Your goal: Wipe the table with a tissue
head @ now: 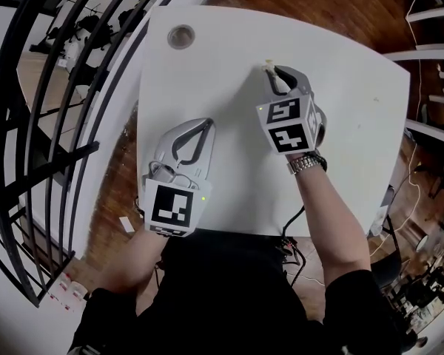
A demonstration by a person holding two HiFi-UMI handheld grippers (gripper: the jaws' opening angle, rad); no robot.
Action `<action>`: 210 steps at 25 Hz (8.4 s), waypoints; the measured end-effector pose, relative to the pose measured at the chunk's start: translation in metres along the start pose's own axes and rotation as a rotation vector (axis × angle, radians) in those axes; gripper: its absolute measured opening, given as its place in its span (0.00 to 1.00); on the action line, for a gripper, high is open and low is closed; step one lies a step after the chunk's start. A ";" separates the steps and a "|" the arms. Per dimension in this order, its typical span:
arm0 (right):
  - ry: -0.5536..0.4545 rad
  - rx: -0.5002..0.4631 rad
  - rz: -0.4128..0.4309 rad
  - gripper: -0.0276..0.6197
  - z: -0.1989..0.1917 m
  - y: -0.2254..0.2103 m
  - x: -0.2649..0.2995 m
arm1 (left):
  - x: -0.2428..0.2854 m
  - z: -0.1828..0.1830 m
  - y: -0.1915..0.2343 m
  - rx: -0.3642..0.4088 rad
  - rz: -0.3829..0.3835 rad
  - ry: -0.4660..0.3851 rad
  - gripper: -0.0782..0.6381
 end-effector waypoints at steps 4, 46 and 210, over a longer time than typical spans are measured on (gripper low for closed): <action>0.008 -0.001 0.015 0.11 -0.003 -0.001 0.011 | 0.010 -0.001 0.002 0.004 -0.011 0.013 0.13; 0.025 0.041 -0.019 0.11 -0.009 -0.045 0.027 | 0.043 0.004 -0.001 0.012 -0.036 0.054 0.13; -0.001 0.272 -0.168 0.11 -0.210 -0.211 -0.116 | 0.140 0.055 -0.230 0.162 -0.228 0.070 0.13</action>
Point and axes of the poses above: the fingertips, and each gripper's own axes: x forward along the fingers, y to its left, z out of its top, the point moved 9 cm from there along -x, backward along the fingers, and after that the axes turned 4 degrees about x, right-handed, at the moved point
